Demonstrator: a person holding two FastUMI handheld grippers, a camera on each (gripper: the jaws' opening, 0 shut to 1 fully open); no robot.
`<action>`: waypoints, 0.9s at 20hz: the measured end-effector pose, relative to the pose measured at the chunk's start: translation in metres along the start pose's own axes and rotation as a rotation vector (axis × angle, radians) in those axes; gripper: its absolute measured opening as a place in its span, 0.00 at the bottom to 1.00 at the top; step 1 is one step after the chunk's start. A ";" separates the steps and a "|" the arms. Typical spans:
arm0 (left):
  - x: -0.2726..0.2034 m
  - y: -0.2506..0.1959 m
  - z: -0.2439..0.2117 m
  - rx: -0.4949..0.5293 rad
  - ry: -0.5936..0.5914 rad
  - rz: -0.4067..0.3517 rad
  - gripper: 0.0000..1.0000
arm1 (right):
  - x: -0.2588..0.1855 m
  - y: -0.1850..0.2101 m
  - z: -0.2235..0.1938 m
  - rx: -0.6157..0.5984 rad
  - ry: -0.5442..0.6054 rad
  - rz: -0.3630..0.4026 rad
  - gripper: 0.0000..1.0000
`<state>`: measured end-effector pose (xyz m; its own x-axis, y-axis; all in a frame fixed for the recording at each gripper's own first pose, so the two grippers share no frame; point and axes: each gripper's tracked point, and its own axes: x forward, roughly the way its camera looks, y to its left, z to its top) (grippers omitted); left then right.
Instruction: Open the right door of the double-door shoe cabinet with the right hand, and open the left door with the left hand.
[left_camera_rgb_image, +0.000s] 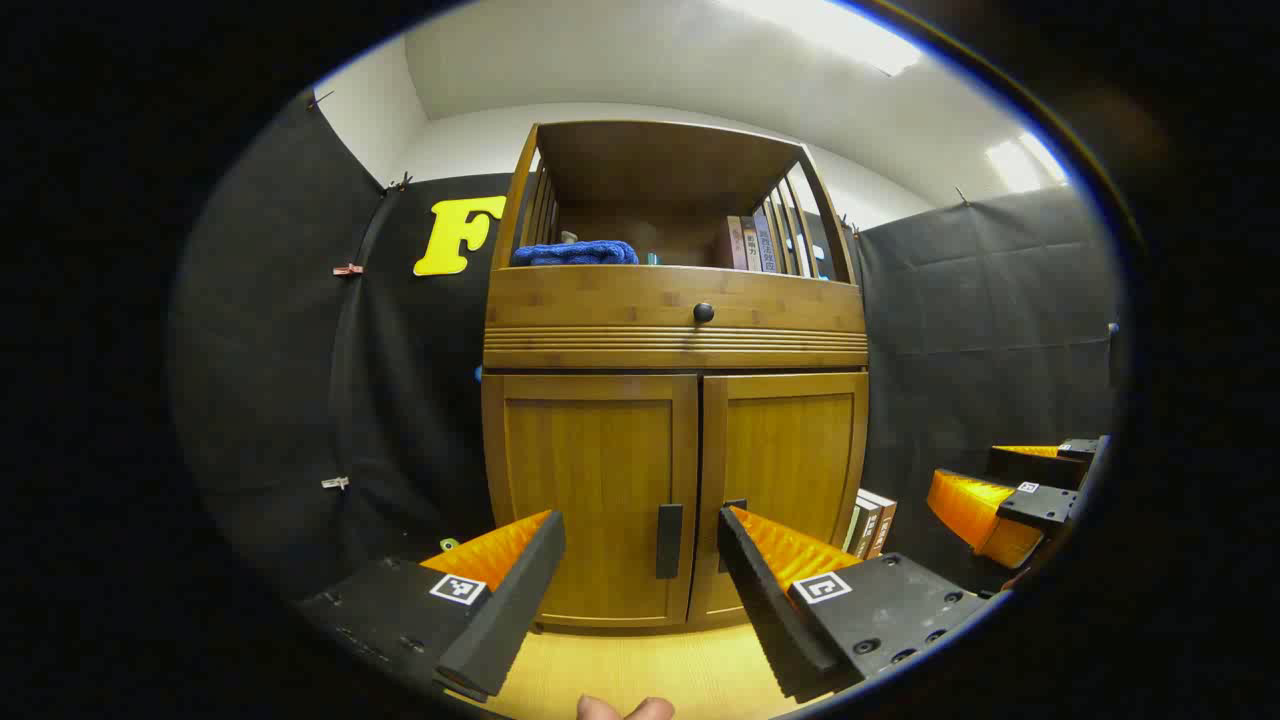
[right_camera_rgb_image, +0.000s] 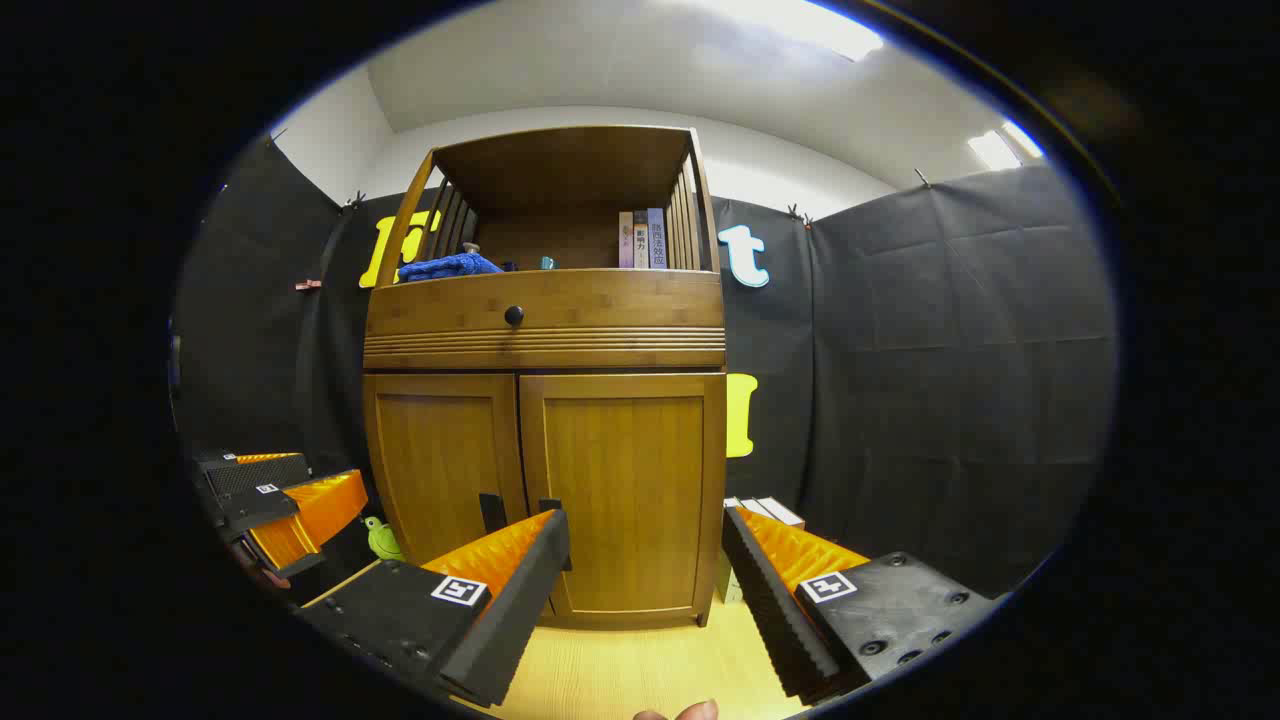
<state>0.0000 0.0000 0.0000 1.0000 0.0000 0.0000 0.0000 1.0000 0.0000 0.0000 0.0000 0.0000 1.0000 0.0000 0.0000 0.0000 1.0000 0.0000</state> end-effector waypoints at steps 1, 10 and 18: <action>0.000 0.000 -0.001 0.001 0.000 0.002 0.96 | 0.000 0.000 -0.001 -0.001 0.000 0.000 0.97; -0.001 0.000 0.000 0.009 -0.010 0.021 0.96 | -0.001 0.000 0.001 -0.005 -0.001 0.001 0.97; -0.001 0.001 0.000 0.013 -0.019 0.028 0.96 | -0.001 0.008 0.001 -0.012 -0.003 0.019 0.98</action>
<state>-0.0008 0.0006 0.0000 0.9994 0.0279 0.0192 -0.0282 0.9995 0.0124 -0.0008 0.0077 0.0008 0.9998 0.0194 0.0029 -0.0194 0.9997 -0.0119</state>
